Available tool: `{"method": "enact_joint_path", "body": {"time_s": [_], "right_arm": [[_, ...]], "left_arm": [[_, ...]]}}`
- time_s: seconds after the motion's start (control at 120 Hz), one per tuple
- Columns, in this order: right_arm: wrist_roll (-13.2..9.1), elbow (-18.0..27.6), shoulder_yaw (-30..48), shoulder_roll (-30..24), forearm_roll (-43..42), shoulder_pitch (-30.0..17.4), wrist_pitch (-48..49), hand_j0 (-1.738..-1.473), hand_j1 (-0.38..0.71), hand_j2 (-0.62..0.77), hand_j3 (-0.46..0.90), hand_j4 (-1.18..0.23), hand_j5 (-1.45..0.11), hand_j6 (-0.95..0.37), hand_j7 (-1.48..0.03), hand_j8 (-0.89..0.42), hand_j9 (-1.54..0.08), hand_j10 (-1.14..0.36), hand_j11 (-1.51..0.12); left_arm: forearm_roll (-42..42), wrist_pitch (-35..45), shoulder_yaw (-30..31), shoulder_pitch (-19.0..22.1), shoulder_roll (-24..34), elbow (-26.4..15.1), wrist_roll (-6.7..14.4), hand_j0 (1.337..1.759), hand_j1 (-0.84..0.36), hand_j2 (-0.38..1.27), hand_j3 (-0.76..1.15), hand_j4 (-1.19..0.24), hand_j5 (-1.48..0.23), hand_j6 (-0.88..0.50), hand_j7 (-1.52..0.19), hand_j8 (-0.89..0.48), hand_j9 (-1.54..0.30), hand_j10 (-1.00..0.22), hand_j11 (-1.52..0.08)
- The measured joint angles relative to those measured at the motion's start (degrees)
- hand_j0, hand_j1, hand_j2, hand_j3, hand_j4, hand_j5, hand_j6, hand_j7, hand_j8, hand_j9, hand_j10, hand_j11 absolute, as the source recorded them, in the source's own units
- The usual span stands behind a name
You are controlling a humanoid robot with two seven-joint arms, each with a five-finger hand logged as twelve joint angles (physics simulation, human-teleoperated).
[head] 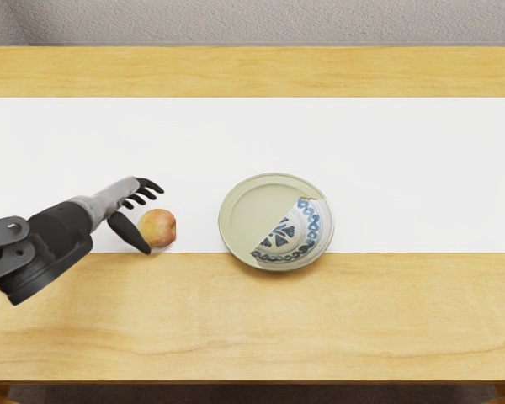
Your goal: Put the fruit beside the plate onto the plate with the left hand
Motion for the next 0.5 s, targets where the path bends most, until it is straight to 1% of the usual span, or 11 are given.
{"method": "enact_joint_path", "body": {"time_s": [0.075,0.15,0.25,0.325,0.342,0.358,0.367,0.375,0.417,0.5], "right_arm": [[0.0,0.0,0.0,0.0,0.0,0.0,0.0,-1.658,-0.3,-0.01,0.0,-0.04,-0.05,-0.04,-0.05,-0.04,-0.05,-0.04,-0.05],[0.0,0.0,0.0,0.0,0.0,0.0,0.0,-1.658,-0.3,-0.01,0.0,-0.04,-0.05,-0.04,-0.05,-0.04,-0.05,-0.04,-0.05],[0.0,0.0,0.0,0.0,0.0,0.0,0.0,-1.658,-0.3,-0.01,0.0,-0.04,-0.05,-0.04,-0.05,-0.04,-0.05,-0.04,-0.05],[0.0,0.0,0.0,0.0,0.0,0.0,0.0,-1.658,-0.3,-0.01,0.0,-0.04,-0.05,-0.04,-0.05,-0.04,-0.05,-0.04,-0.05],[0.0,0.0,0.0,0.0,0.0,0.0,0.0,-1.658,-0.3,-0.01,0.0,-0.04,-0.05,-0.04,-0.05,-0.04,-0.05,-0.04,-0.05],[0.0,0.0,0.0,0.0,0.0,0.0,0.0,-1.658,-0.3,-0.01,0.0,-0.04,-0.05,-0.04,-0.05,-0.04,-0.05,-0.04,-0.05],[0.0,0.0,0.0,0.0,0.0,0.0,0.0,-1.658,-0.3,-0.01,0.0,-0.04,-0.05,-0.04,-0.05,-0.04,-0.05,-0.04,-0.05],[0.0,0.0,0.0,0.0,0.0,0.0,0.0,-1.658,-0.3,-0.01,0.0,-0.04,-0.05,-0.04,-0.05,-0.04,-0.05,-0.04,-0.05],[0.0,0.0,0.0,0.0,0.0,0.0,0.0,-1.658,-0.3,-0.01,0.0,-0.04,-0.05,-0.04,-0.05,-0.04,-0.05,-0.04,-0.05],[0.0,0.0,0.0,0.0,0.0,0.0,0.0,-1.658,-0.3,-0.01,0.0,-0.04,-0.05,-0.04,-0.05,-0.04,-0.05,-0.04,-0.05]], "left_arm": [[0.1,0.2,1.4,-1.7,-1.4,0.1,0.1,1.658,0.0,0.08,0.0,-0.3,-0.39,-0.3,-0.39,-0.3,-0.39,-0.3,-0.39],[-0.1,0.2,2.2,-2.0,-3.3,0.3,0.1,1.658,-0.01,0.08,0.0,-0.3,-0.39,-0.31,-0.39,-0.31,-0.39,-0.31,-0.39],[-0.1,0.0,2.7,-2.0,-3.9,0.6,0.1,1.658,-0.04,0.08,0.0,-0.33,-0.43,-0.33,-0.43,-0.33,-0.43,-0.33,-0.43],[0.0,-0.2,2.9,-2.0,-4.0,0.9,0.1,1.658,-0.13,0.09,0.0,-0.4,-0.52,-0.4,-0.52,-0.4,-0.52,-0.4,-0.52],[0.0,-0.2,2.9,-2.0,-4.1,0.9,0.1,1.658,-0.15,0.09,0.0,-0.42,-0.54,-0.42,-0.54,-0.42,-0.54,-0.4,-0.51],[0.0,-0.2,2.9,-2.0,-4.2,0.9,0.2,1.658,-0.16,0.09,0.0,-0.43,-0.56,-0.44,-0.56,-0.44,-0.56,-0.36,-0.57],[0.0,-0.2,2.9,-2.0,-4.3,0.9,0.2,1.658,-0.17,0.09,0.0,-0.44,-0.57,-0.44,-0.57,-0.44,-0.57,-0.36,-0.57],[0.0,-0.1,3.0,-2.0,-4.3,1.0,0.3,1.658,-0.18,0.1,0.0,-0.45,-0.57,-0.46,-0.57,-0.45,-0.57,-0.3,-0.69],[0.0,-0.1,2.9,-2.0,-4.6,1.0,0.3,1.658,-0.22,0.11,0.0,-0.49,-0.62,-0.46,-0.62,-0.49,-0.62,-0.36,-0.72],[-0.1,-0.1,2.9,-2.0,-4.7,1.1,0.2,1.657,-0.25,0.23,0.0,-0.53,-0.71,-0.46,-0.71,-0.49,-0.71,-0.47,-0.78]]}}
